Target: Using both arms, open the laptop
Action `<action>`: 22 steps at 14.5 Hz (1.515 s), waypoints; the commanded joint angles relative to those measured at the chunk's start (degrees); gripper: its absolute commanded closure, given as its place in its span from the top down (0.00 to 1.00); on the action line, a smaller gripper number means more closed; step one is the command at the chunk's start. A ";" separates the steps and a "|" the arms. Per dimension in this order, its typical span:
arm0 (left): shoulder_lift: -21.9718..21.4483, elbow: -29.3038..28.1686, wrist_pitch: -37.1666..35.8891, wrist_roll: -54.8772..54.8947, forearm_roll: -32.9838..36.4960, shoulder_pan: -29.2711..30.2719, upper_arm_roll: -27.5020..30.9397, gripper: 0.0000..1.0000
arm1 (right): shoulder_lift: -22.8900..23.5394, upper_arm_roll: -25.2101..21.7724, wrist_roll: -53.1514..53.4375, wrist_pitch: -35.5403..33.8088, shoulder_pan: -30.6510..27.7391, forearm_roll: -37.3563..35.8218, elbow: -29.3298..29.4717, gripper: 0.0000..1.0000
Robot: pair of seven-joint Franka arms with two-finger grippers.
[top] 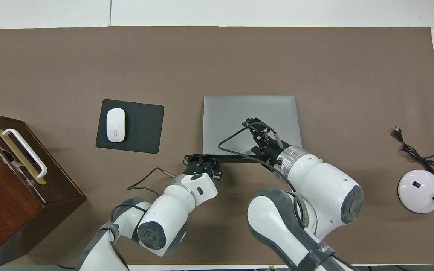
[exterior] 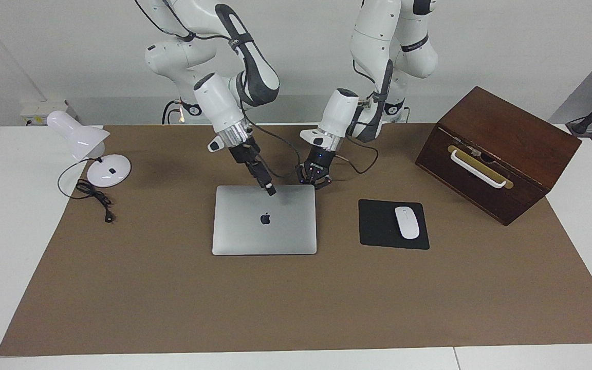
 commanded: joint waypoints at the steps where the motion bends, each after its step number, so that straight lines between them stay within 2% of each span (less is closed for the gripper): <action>1: 2.83 1.60 1.11 0.31 -1.05 -0.59 0.52 0.00 | -0.53 0.11 -1.23 -0.27 0.49 1.97 -1.24 1.00; 6: 2.92 1.68 1.11 0.75 -0.87 -0.07 0.61 0.00 | -1.76 0.11 -0.70 -0.18 2.15 2.15 -4.22 1.00; 11: 3.01 1.68 1.11 0.83 -0.78 0.46 0.61 0.00 | -2.56 0.11 -1.05 1.66 5.76 6.63 -5.11 1.00; 22: 4.42 1.77 1.11 1.10 -0.70 0.46 0.70 0.00 | -0.97 0.02 -5.88 1.40 2.16 6.72 -5.11 1.00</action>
